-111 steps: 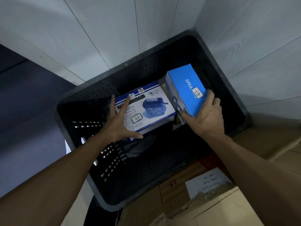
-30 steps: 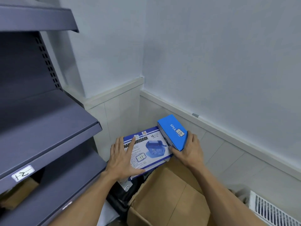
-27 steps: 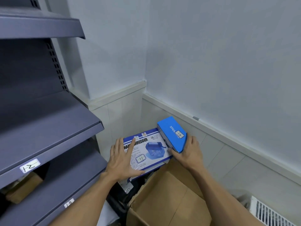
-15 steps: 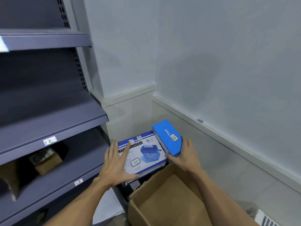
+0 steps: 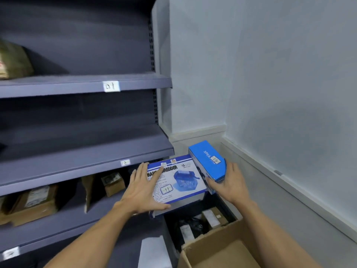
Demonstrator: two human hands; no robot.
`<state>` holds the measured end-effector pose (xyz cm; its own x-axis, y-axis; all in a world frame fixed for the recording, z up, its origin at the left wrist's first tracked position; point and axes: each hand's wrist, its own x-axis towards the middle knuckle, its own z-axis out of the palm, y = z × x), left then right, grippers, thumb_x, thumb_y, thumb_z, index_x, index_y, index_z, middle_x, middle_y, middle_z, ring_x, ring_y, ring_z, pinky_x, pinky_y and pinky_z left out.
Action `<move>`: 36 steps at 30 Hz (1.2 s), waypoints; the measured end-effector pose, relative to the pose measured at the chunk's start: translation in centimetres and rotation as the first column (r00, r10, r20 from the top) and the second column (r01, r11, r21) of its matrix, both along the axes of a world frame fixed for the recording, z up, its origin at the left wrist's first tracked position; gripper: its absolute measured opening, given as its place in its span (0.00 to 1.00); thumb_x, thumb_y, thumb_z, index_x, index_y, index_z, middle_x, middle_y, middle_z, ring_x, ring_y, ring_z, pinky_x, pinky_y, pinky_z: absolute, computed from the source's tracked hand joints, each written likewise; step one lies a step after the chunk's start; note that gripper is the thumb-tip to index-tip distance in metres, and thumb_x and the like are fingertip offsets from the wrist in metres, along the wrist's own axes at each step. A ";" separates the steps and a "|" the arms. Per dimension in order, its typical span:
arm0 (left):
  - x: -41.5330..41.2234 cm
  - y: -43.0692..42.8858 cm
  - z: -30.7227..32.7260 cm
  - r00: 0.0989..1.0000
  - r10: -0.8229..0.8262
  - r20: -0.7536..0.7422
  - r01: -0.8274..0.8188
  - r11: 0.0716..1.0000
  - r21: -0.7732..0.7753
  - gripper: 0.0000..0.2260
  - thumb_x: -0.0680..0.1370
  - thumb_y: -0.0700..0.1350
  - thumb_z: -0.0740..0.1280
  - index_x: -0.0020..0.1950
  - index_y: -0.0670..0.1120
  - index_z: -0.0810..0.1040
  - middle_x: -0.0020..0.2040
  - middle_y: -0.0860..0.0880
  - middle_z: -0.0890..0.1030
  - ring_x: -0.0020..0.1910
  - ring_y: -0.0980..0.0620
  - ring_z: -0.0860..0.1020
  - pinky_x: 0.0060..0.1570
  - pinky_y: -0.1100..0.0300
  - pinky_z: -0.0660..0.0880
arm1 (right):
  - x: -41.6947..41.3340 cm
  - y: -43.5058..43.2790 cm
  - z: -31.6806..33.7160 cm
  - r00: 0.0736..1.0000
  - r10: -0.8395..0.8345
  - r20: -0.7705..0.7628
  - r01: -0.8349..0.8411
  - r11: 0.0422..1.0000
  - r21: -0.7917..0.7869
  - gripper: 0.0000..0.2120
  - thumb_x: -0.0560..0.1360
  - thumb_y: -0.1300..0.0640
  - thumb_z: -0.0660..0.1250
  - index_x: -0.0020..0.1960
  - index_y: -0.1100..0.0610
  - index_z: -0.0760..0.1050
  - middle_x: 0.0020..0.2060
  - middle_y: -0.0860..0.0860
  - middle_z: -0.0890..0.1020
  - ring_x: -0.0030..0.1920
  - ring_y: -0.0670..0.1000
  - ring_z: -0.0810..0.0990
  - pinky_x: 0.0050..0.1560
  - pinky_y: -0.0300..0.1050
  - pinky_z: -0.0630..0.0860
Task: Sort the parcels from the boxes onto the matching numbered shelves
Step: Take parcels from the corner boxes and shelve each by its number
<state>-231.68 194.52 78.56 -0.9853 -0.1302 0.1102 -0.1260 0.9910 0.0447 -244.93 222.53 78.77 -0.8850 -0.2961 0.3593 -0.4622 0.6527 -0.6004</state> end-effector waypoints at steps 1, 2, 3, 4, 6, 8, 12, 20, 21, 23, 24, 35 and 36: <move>0.5 -0.8 1.0 1.000 0.004 -0.007 -0.004 1.000 -0.001 0.56 0.62 0.81 0.60 0.81 0.58 0.39 0.80 0.40 0.40 0.79 0.40 0.37 0.77 0.42 0.41 | 0.2 -0.7 1.1 1.000 0.011 -0.021 -0.011 1.000 -0.006 0.43 0.65 0.33 0.70 0.73 0.53 0.63 0.64 0.51 0.73 0.60 0.49 0.73 0.51 0.43 0.71; 1.0 -1.5 2.0 1.000 0.007 -0.015 -0.007 1.000 -0.002 0.56 0.63 0.81 0.61 0.81 0.59 0.39 0.80 0.41 0.40 0.79 0.41 0.37 0.77 0.43 0.40 | 0.4 -1.4 2.2 0.999 0.020 -0.040 -0.021 1.000 -0.010 0.41 0.66 0.35 0.72 0.72 0.52 0.63 0.63 0.51 0.73 0.59 0.48 0.73 0.50 0.43 0.71; 1.5 -2.2 3.2 1.000 0.004 -0.026 -0.004 1.000 -0.004 0.56 0.63 0.80 0.61 0.81 0.59 0.40 0.80 0.41 0.40 0.79 0.41 0.37 0.77 0.43 0.41 | 0.7 -2.1 3.3 0.998 0.024 -0.055 -0.025 1.000 -0.015 0.40 0.67 0.36 0.73 0.72 0.51 0.64 0.63 0.51 0.73 0.59 0.48 0.73 0.49 0.44 0.72; 2.0 -2.9 4.3 0.999 -0.002 -0.042 0.002 1.000 -0.007 0.55 0.63 0.81 0.61 0.81 0.59 0.41 0.80 0.42 0.41 0.79 0.42 0.38 0.77 0.43 0.42 | 1.0 -2.8 4.5 0.997 0.024 -0.067 -0.025 1.000 -0.019 0.39 0.67 0.36 0.73 0.71 0.51 0.64 0.62 0.50 0.73 0.58 0.48 0.74 0.48 0.45 0.73; 3.1 -4.3 6.7 0.996 -0.011 -0.089 0.010 1.000 -0.009 0.55 0.62 0.82 0.60 0.81 0.58 0.44 0.79 0.42 0.45 0.79 0.43 0.40 0.77 0.44 0.44 | 1.8 -4.3 6.9 0.995 0.023 -0.102 -0.026 0.999 -0.030 0.40 0.67 0.35 0.73 0.72 0.51 0.63 0.62 0.50 0.73 0.58 0.49 0.74 0.47 0.46 0.74; 4.2 -5.7 9.1 0.992 -0.015 -0.127 0.012 1.000 -0.027 0.55 0.62 0.82 0.61 0.81 0.58 0.45 0.78 0.43 0.47 0.79 0.43 0.41 0.77 0.44 0.45 | 2.7 -5.7 9.4 0.987 0.027 -0.159 -0.032 0.999 -0.030 0.41 0.69 0.38 0.74 0.74 0.53 0.62 0.62 0.51 0.72 0.60 0.50 0.74 0.48 0.45 0.73; 6.6 -8.2 14.3 0.985 -0.023 -0.169 0.013 0.998 -0.060 0.54 0.64 0.79 0.64 0.81 0.59 0.44 0.78 0.42 0.46 0.79 0.43 0.41 0.77 0.45 0.45 | 4.6 -8.0 14.7 0.960 0.022 -0.279 -0.031 0.999 -0.026 0.41 0.70 0.40 0.75 0.74 0.56 0.62 0.62 0.53 0.72 0.60 0.52 0.73 0.47 0.43 0.68; 10.4 -12.1 24.5 0.952 -0.045 -0.301 0.006 0.992 -0.129 0.53 0.64 0.77 0.67 0.81 0.60 0.45 0.77 0.42 0.51 0.78 0.45 0.45 0.75 0.45 0.50 | 7.5 -12.2 23.9 0.900 -0.006 -0.437 -0.025 0.997 -0.066 0.41 0.71 0.38 0.73 0.74 0.56 0.61 0.62 0.54 0.72 0.60 0.53 0.74 0.47 0.44 0.70; 10.7 -12.5 25.6 0.949 -0.043 -0.314 0.001 0.991 -0.132 0.53 0.64 0.77 0.67 0.81 0.60 0.45 0.77 0.42 0.51 0.78 0.45 0.46 0.75 0.46 0.51 | 7.5 -12.9 24.7 0.895 -0.011 -0.445 -0.026 0.997 -0.078 0.41 0.71 0.38 0.73 0.75 0.56 0.61 0.62 0.53 0.72 0.60 0.52 0.74 0.47 0.43 0.70; 11.0 -13.5 27.6 0.941 -0.037 -0.337 -0.009 0.991 -0.133 0.53 0.64 0.77 0.67 0.81 0.60 0.45 0.77 0.42 0.51 0.78 0.45 0.46 0.74 0.46 0.52 | 7.5 -14.2 26.2 0.891 -0.015 -0.453 -0.032 0.995 -0.097 0.42 0.71 0.37 0.73 0.76 0.55 0.59 0.64 0.53 0.71 0.62 0.50 0.73 0.47 0.42 0.70; 11.1 -14.1 28.5 0.938 -0.032 -0.346 -0.015 0.991 -0.132 0.53 0.64 0.78 0.67 0.80 0.61 0.45 0.76 0.42 0.52 0.78 0.45 0.46 0.74 0.46 0.52 | 7.4 -15.0 26.9 0.892 -0.014 -0.452 -0.036 0.994 -0.102 0.43 0.71 0.37 0.72 0.76 0.55 0.59 0.65 0.53 0.71 0.63 0.49 0.73 0.47 0.42 0.71; 9.7 -21.2 34.8 0.909 0.276 -0.313 -0.313 0.947 -0.074 0.61 0.52 0.85 0.56 0.80 0.59 0.48 0.77 0.42 0.52 0.77 0.43 0.50 0.73 0.44 0.55 | 1.3 -25.0 30.6 0.883 0.010 -0.470 -0.066 0.992 -0.104 0.45 0.70 0.33 0.71 0.76 0.56 0.58 0.62 0.54 0.71 0.61 0.54 0.73 0.48 0.48 0.76; 9.4 -21.7 34.9 0.902 0.310 -0.302 -0.344 0.937 -0.066 0.61 0.52 0.85 0.56 0.81 0.59 0.48 0.78 0.41 0.52 0.77 0.42 0.50 0.73 0.43 0.55 | 0.6 -25.8 30.5 0.882 0.013 -0.471 -0.072 0.992 -0.107 0.45 0.70 0.33 0.71 0.75 0.56 0.59 0.61 0.53 0.71 0.60 0.54 0.74 0.48 0.49 0.77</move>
